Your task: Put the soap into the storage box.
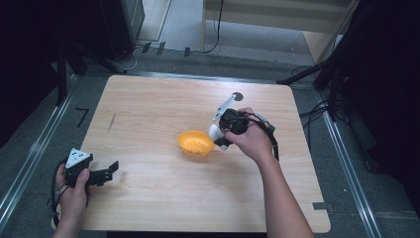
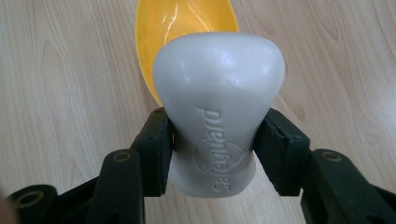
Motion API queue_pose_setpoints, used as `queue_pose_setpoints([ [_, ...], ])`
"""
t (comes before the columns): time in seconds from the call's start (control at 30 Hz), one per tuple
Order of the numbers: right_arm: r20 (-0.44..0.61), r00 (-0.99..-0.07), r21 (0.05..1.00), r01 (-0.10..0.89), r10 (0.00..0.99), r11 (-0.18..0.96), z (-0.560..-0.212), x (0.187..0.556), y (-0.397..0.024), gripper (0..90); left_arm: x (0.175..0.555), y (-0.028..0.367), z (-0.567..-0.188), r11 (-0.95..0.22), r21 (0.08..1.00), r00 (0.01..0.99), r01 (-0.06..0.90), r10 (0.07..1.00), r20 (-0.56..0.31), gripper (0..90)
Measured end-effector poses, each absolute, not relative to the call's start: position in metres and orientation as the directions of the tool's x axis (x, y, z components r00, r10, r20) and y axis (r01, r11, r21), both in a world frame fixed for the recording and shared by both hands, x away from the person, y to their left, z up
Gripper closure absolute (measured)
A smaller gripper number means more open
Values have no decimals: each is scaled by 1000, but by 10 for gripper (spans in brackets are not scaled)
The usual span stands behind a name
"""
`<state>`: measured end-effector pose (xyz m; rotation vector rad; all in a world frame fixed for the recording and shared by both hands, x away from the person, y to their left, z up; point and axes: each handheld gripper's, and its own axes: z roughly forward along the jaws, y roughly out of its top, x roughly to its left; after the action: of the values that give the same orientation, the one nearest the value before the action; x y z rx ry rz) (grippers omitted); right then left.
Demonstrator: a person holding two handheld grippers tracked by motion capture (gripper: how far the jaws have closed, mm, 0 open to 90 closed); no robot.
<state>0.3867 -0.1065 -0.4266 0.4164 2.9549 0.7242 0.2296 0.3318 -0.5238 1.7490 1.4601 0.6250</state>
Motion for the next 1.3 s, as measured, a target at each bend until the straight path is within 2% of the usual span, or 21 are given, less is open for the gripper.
queue_pose_setpoints([
  [0.8, -4, -978, 441, 186, 209, 878, -425, 392, -62, 507, 230, 332, -524, -57, 799, 227, 599, 969, -101, 0],
  [1.3, 4, -985, 364, 160, 170, 918, -453, 397, -35, 506, 230, 332, -524, -57, 799, 228, 599, 968, -103, 0],
])
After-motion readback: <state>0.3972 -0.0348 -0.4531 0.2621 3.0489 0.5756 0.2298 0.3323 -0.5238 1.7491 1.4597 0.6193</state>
